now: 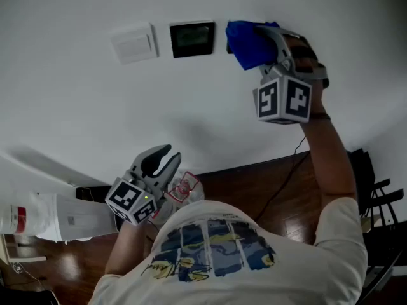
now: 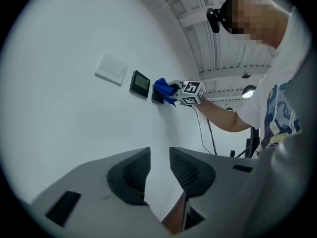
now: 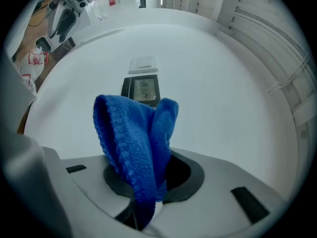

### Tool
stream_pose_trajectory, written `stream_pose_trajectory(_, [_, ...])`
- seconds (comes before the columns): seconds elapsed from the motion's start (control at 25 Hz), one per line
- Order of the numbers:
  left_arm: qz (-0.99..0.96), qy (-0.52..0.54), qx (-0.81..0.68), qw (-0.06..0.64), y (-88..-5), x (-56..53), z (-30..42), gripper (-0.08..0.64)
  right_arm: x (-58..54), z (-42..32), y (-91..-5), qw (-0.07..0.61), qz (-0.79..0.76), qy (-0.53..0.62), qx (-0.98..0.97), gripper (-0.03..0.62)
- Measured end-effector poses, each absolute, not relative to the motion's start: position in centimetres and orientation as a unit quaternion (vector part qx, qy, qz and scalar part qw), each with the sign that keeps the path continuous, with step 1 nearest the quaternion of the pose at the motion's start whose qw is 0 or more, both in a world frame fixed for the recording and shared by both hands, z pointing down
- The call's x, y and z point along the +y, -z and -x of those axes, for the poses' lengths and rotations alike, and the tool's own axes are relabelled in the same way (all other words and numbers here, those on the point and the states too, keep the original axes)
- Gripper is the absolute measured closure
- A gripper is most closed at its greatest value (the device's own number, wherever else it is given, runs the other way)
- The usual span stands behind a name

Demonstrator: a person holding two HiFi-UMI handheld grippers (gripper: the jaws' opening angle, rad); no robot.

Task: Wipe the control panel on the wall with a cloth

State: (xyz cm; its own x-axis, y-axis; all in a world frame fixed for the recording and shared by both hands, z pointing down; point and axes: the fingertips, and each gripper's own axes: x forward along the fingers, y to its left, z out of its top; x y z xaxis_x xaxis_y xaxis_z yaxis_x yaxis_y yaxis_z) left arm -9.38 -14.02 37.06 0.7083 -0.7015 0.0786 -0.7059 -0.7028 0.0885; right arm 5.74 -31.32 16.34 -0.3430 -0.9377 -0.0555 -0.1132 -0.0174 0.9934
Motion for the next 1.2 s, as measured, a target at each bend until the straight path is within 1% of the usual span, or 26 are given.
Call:
stream_pose_trajectory(0.36, [-0.921,-0.019,-0.383,0.06,-37.4,-14.3,9.8,0.463,-31.3,-5.8,-19.4,0.385,-0.422,0.556,-0.604,0.506])
stream_pose_trajectory(0.88, [-0.919,-0.017,-0.389,0.065,-37.6,-14.8,10.4,0.463,-31.3,-5.6,-26.9,0.417,-0.386,0.524,-0.634,0.506])
stream_pose_trajectory(1.2, [-0.92,-0.016,-0.386,0.065,-37.5,-14.7,10.2,0.463,-30.2,-5.6,-26.3,0.407,-0.387,0.529,-0.636,0.506])
